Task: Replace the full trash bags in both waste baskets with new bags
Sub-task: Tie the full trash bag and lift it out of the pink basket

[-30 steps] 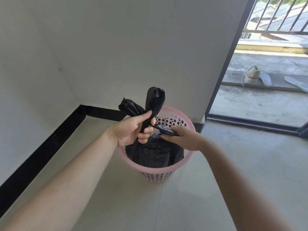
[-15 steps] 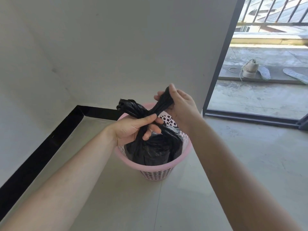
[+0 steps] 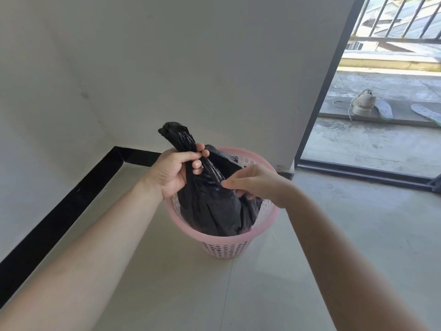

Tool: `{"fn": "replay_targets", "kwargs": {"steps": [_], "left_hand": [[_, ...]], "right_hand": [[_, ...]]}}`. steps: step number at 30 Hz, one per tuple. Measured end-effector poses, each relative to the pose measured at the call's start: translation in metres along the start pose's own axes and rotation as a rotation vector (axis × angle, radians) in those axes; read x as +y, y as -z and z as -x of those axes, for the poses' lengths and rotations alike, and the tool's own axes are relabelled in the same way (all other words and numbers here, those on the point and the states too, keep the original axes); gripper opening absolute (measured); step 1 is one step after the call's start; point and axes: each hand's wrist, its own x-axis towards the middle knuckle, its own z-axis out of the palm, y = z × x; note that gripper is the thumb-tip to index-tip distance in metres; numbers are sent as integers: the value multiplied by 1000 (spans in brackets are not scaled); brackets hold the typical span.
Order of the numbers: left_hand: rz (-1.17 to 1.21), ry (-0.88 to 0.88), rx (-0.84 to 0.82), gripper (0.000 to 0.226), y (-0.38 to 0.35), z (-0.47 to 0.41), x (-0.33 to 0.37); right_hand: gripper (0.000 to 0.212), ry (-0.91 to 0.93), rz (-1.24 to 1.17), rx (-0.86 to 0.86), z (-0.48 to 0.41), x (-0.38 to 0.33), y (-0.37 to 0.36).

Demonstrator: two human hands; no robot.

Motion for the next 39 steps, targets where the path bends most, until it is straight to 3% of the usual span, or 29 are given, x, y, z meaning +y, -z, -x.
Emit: {"fn": "replay_targets", "kwargs": {"steps": [3,5,8,11,14,16,19,23,27,29,32,34,36,37,39], "left_hand": [[9,-16,-15,27,-1,3,8],[-25,-2,-20,28,0,6,14],[-106,60,-82,29,-2,10,18],[-225,115,-174,28,-7,15,19],[-342,127,-190,28,-10,17,18],[-425,120,-116,27,-11,15,16],[-410,111,17,24,-12,7,10],[-210,36,180,27,-14,-4,1],[122,19,281,24,-17,-5,-1],[175,11,280,24,-16,-2,1],[145,31,241,20,-15,2,0],[102,34,227,17,-17,4,-4],[101,26,202,14,-21,5,-6],[105,21,194,13,-22,5,-8],[110,14,171,13,-23,5,-10]], "right_hand": [[12,107,-78,308,-9,2,-13],[33,173,19,458,-13,2,-19],[63,310,161,465,-16,6,-26],[73,393,78,373,-19,8,-30],[54,410,83,351,-19,8,-29],[33,411,141,465,-15,6,-25],[26,372,182,546,-11,0,-24],[13,237,229,440,-16,6,-25],[28,100,237,150,-20,14,-28],[37,56,203,50,-21,20,-28],[52,-17,52,-97,-13,22,-27],[63,-87,-184,-185,-11,21,-28],[83,-124,-400,-149,-16,23,-30],[83,-100,-422,-89,-17,24,-31],[56,1,-395,93,-18,21,-35]]}}
